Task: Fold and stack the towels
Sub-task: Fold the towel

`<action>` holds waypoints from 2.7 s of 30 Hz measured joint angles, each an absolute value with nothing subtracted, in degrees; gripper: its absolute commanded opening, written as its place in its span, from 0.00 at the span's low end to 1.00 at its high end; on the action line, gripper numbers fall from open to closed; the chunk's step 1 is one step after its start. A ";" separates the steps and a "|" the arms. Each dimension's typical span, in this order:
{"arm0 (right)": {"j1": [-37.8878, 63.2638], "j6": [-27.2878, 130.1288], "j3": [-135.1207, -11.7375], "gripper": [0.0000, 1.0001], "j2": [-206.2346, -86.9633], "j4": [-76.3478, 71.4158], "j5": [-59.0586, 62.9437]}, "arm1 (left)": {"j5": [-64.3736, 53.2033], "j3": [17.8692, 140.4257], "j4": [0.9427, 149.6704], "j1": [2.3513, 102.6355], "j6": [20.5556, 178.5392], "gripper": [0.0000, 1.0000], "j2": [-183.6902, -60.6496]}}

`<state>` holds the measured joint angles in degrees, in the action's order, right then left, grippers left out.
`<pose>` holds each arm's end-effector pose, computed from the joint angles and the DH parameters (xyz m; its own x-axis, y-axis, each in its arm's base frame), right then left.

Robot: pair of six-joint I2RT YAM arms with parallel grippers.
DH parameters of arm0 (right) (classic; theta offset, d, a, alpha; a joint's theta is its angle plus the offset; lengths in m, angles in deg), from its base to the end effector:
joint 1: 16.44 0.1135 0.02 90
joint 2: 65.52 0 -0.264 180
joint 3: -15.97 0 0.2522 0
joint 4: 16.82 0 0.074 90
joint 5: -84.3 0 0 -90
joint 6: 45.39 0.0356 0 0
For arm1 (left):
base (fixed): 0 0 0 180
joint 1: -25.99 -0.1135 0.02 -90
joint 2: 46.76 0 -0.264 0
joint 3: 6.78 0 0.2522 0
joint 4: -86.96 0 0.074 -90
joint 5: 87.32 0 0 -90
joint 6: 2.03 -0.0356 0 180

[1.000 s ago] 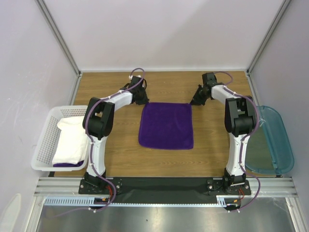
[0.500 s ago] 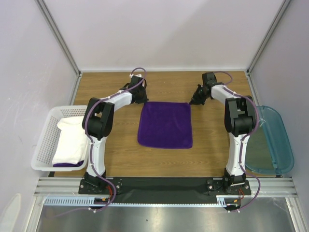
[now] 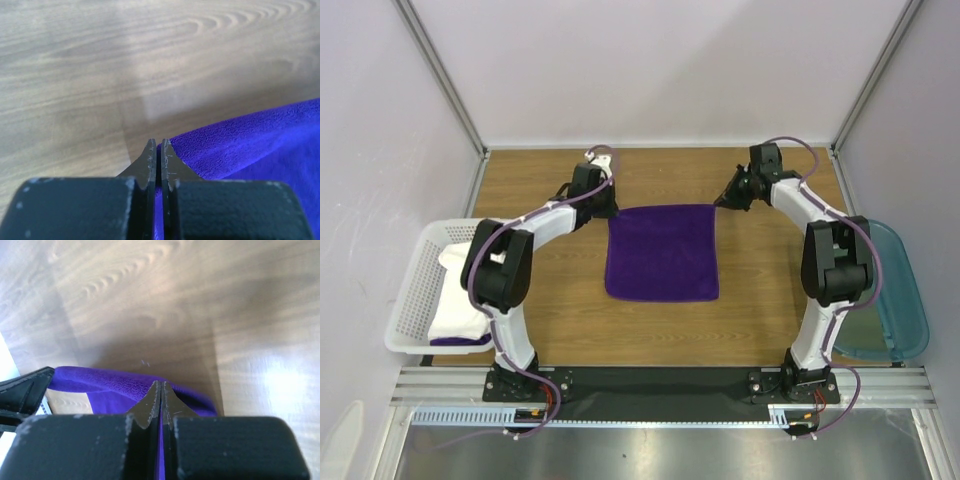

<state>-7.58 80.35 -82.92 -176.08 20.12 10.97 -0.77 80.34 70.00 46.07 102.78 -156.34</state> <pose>0.4245 0.0765 0.2286 -0.7973 0.4420 -0.4110 0.1611 0.8121 0.5609 0.3995 -0.1483 0.1963 -0.6754 -0.0248 -0.7371 0.2211 0.9467 -0.2344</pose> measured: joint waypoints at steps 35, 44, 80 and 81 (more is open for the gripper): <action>-3.53 79.52 -47.51 0.00 -148.94 26.08 10.33 | -0.94 32.34 81.91 56.41 109.05 0.00 -110.47; -2.99 79.11 -47.31 0.00 -148.91 25.80 11.58 | 10.21 31.08 80.47 57.59 113.66 0.00 -110.25; 5.89 79.63 -60.12 0.27 -158.22 29.63 10.66 | 8.39 41.30 59.23 58.99 131.56 0.11 -109.74; 6.41 79.78 -60.10 0.25 -159.03 29.34 10.64 | 8.06 41.30 59.29 59.38 132.24 0.09 -110.38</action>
